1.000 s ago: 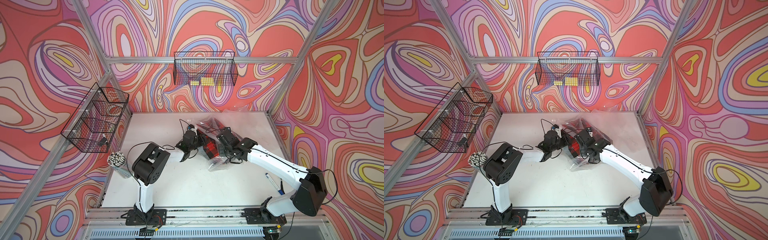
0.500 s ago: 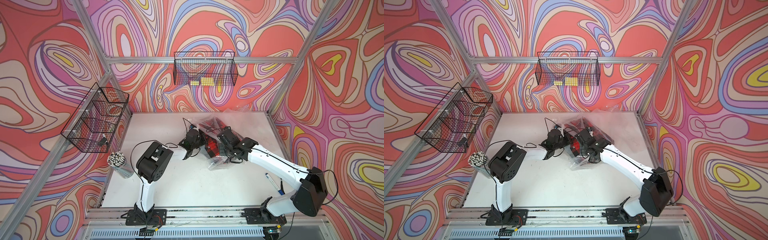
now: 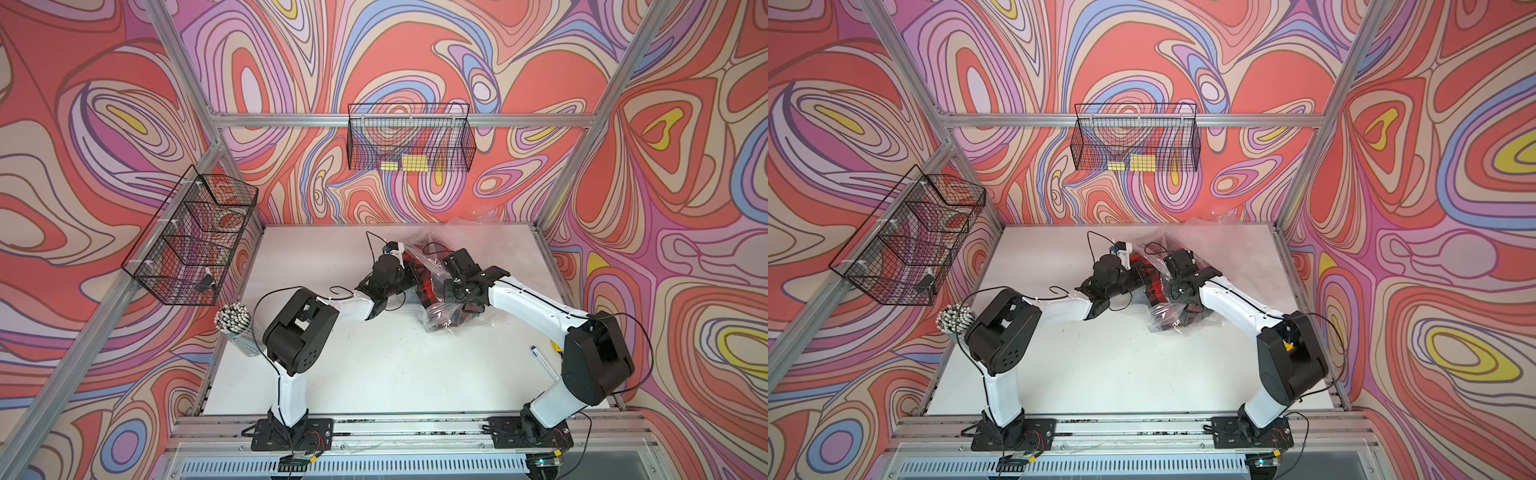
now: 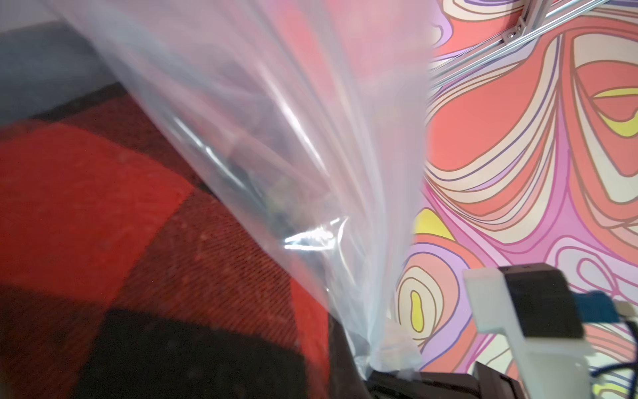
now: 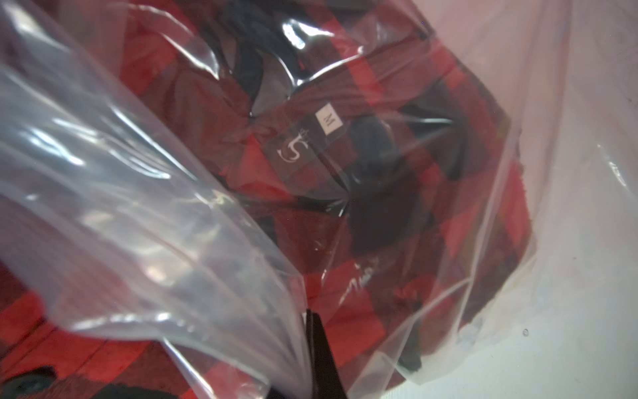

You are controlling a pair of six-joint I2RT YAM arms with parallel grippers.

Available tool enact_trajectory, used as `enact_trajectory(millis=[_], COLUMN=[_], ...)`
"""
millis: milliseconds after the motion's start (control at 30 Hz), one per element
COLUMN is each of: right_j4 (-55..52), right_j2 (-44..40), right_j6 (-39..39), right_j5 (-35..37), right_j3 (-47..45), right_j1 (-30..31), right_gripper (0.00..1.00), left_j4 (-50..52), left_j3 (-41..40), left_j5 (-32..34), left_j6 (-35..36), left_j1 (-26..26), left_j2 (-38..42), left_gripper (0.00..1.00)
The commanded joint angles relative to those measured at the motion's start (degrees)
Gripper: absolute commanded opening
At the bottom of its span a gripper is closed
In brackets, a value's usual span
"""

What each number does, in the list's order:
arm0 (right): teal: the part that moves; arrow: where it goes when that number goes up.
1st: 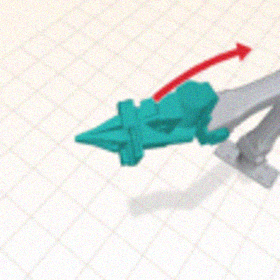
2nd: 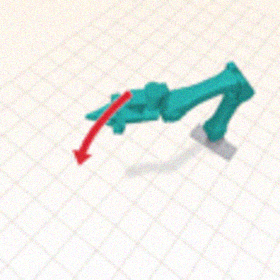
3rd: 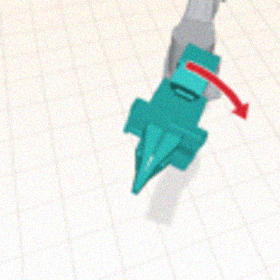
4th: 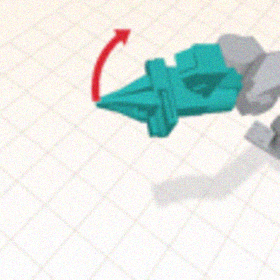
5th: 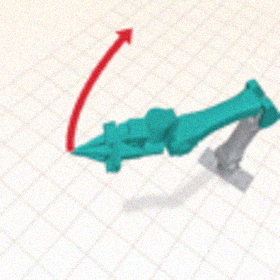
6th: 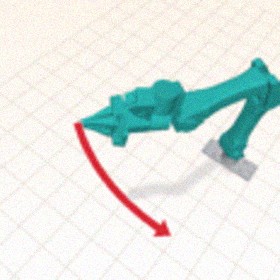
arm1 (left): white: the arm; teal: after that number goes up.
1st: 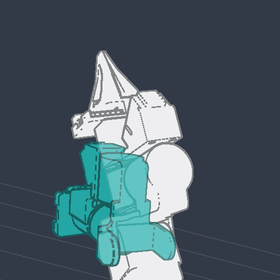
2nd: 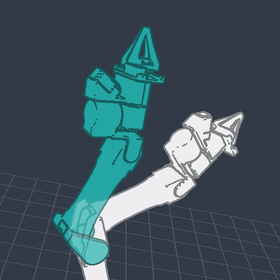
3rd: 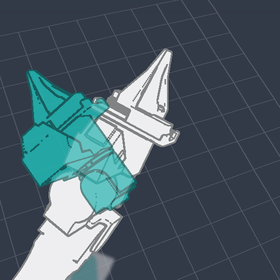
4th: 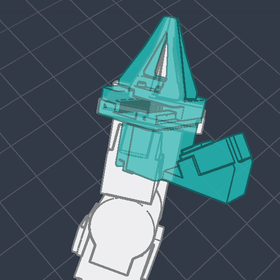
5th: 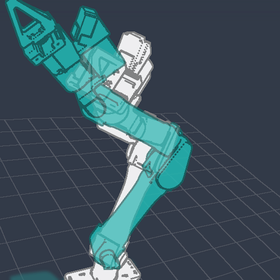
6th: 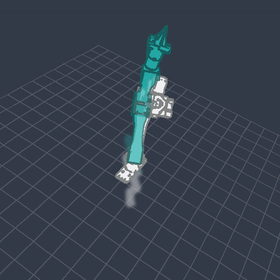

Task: Take the shirt out of the vacuum bag
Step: Take out the shirt from the vacuum bag.

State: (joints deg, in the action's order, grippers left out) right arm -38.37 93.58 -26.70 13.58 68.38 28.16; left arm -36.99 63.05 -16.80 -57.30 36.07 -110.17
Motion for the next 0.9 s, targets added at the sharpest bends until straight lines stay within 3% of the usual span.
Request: enact_trajectory(millis=[0,367,867], right_j4=[2.7,2.5,4.0], right_j2=[1.9,5.6,4.6], right_j6=[0.9,3.2,4.9], right_j5=[-0.9,-0.2,-0.8], right_j3=[-0.6,2.4,0.3], right_j1=[-0.9,-4.0,-4.8], right_gripper=[0.00,0.00,0.00], left_j4=[-3.2,12.2,20.7], left_j3=[-0.4,-4.0,-6.6], left_j5=[-3.4,0.4,4.3], left_j6=[-0.8,9.6,11.7], left_j1=[0.7,0.8,-2.5], left_j2=[4.3,17.1,26.8], left_gripper=[0.00,0.00,0.00])
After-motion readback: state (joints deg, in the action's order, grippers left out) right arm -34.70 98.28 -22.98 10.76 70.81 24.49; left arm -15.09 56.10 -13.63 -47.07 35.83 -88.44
